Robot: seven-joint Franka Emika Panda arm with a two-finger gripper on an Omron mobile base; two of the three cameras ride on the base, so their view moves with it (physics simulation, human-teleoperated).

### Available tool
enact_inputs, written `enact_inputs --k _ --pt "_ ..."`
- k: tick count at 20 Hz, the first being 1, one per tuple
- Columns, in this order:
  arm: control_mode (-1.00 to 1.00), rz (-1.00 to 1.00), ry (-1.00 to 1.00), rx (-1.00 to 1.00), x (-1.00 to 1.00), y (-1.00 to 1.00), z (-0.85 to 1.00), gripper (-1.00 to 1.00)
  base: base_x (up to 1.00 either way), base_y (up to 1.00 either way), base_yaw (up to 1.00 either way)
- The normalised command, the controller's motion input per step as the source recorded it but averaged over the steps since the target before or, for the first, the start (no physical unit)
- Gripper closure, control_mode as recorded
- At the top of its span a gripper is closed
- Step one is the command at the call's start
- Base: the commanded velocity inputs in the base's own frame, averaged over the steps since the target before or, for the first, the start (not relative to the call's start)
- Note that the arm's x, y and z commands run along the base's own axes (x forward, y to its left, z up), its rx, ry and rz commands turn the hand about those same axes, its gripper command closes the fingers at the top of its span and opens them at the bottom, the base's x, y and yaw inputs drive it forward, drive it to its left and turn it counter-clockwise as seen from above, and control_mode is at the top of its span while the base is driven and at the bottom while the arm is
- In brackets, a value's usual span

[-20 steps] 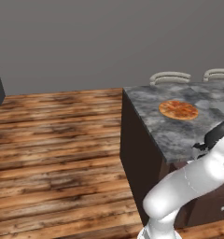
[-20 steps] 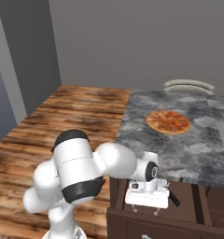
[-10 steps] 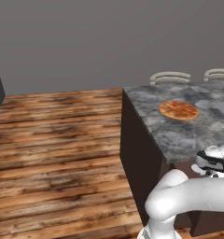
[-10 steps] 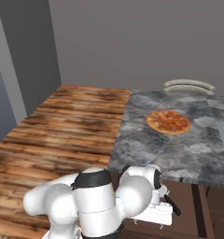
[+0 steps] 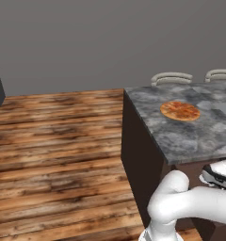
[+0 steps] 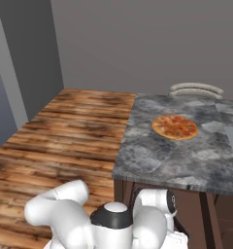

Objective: Take the pizza cutter from the drawer on the right and place it on the dining counter for cutting.

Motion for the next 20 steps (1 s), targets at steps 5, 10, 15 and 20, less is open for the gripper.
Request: enact_inputs --k 5,10,15,20 --pt "-1.00 0.00 0.00 0.08 0.19 0.00 0.38 -1.00 0.00 0.00 0.00" --pt "-1.00 0.00 0.00 0.06 0.63 0.04 0.84 -1.00 0.00 0.00 0.00" --pt "-1.00 0.00 -0.14 0.10 0.82 0.04 0.43 -1.00 0.00 0.00 0.00" --pt "-1.00 -0.07 -0.57 0.28 0.15 -0.18 -0.02 -1.00 0.00 0.00 0.00"
